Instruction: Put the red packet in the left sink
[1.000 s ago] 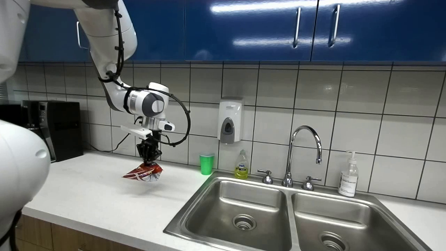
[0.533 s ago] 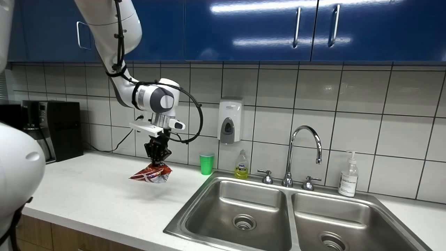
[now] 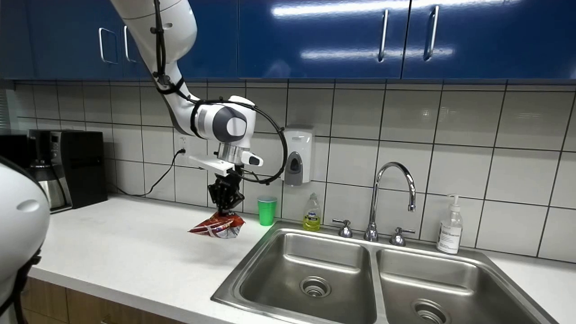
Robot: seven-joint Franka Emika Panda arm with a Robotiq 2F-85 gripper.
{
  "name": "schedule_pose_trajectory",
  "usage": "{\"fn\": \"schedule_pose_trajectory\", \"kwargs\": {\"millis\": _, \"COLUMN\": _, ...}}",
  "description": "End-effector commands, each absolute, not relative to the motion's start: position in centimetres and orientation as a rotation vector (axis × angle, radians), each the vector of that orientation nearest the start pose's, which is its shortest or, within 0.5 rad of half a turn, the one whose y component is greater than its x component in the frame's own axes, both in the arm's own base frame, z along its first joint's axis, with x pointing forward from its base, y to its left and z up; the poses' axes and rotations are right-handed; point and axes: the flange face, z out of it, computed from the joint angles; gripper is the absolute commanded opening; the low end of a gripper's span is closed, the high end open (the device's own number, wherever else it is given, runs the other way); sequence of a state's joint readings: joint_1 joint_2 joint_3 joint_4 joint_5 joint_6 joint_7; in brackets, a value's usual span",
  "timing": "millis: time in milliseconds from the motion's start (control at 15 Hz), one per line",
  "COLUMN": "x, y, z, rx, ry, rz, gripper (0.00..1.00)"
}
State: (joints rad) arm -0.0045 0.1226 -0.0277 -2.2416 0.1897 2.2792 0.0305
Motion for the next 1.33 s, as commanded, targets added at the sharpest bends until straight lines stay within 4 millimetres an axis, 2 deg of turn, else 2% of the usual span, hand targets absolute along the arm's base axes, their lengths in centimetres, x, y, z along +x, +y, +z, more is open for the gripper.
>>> {"fn": "schedule_pose_trajectory", "kwargs": {"millis": 0, "x": 51.6, "y": -4.7, "z": 32.1, "rx": -2.986, "ry": 0.3, "rz": 0.128, "gripper": 0.0}}
{"fn": "schedule_pose_trajectory", "kwargs": {"millis": 400, "x": 51.2, "y": -10.5, "z": 32.5, "rx": -2.971, "ry": 0.404, "rz": 0.105, "gripper": 0.0}}
{"fn": "schedule_pose_trajectory", "kwargs": {"millis": 800, "x": 51.1, "y": -15.2, "z": 32.0, "rx": -2.956, "ry": 0.502, "rz": 0.087, "gripper": 0.0}}
{"fn": "schedule_pose_trajectory", "kwargs": {"millis": 1000, "x": 51.5, "y": -17.3, "z": 31.0, "rx": -2.945, "ry": 0.557, "rz": 0.085, "gripper": 0.0}}
{"fn": "schedule_pose_trajectory", "kwargs": {"millis": 1267, "x": 52.6, "y": -19.6, "z": 28.6, "rx": -2.933, "ry": 0.62, "rz": 0.099, "gripper": 0.0}}
